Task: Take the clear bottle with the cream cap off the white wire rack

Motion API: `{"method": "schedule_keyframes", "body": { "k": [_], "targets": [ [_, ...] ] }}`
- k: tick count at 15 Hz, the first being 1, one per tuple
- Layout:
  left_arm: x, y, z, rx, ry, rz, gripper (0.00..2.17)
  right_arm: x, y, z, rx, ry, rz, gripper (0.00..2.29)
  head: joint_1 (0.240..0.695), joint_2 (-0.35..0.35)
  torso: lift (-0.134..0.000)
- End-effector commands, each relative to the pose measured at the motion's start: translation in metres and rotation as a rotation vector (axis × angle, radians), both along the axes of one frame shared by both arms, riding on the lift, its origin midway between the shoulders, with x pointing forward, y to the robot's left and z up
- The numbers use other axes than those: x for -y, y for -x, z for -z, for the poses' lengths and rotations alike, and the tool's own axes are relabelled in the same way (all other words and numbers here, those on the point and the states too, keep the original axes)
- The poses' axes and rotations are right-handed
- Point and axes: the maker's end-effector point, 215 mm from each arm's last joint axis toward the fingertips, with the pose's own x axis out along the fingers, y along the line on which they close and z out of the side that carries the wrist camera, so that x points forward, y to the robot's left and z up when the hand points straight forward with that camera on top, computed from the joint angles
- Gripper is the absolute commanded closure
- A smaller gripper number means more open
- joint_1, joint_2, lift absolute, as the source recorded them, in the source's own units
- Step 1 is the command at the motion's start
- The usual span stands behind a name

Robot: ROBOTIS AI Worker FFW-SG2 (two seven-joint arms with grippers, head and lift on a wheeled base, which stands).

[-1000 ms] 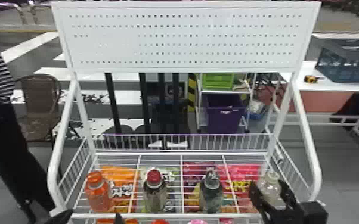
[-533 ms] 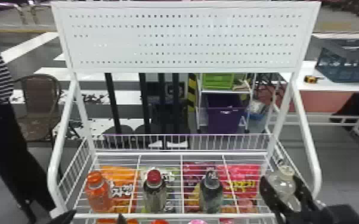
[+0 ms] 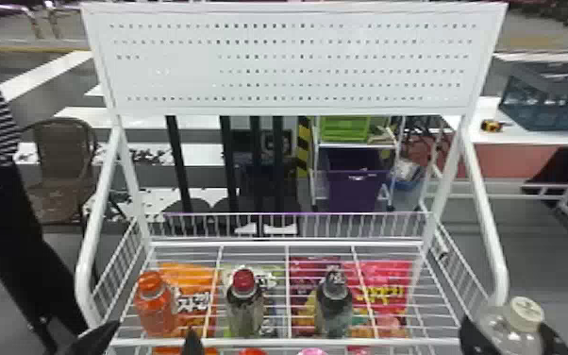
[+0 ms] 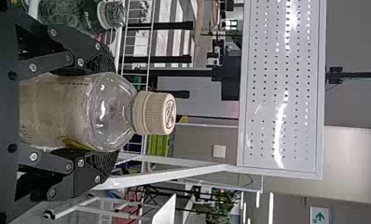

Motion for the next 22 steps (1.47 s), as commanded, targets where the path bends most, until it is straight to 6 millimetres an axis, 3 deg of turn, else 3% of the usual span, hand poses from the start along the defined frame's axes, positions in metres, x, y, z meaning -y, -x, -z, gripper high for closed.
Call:
{"method": "schedule_keyframes", "body": {
  "k": [1, 5, 9, 22],
  "targets": [
    [0.0, -0.002, -0.002, 0.003, 0.0, 0.001, 0.14, 0.006, 0.021, -0.011, 0.024, 0.008, 0.007, 1.8, 0.499, 0.0, 0.0],
    [-0.015, -0.006, -0.006, 0.011, -0.008, -0.022, 0.14, 0.032, 0.036, -0.023, 0.048, 0.001, 0.042, 1.8, 0.499, 0.0, 0.0],
    [-0.03, -0.009, -0.008, 0.017, -0.016, -0.053, 0.14, 0.031, 0.04, -0.022, 0.043, 0.004, 0.022, 1.8, 0.499, 0.0, 0.0],
    [-0.03, -0.009, -0.008, 0.016, -0.014, -0.049, 0.14, 0.026, 0.041, -0.023, 0.043, -0.005, -0.002, 1.8, 0.499, 0.0, 0.0]
  ]
}}
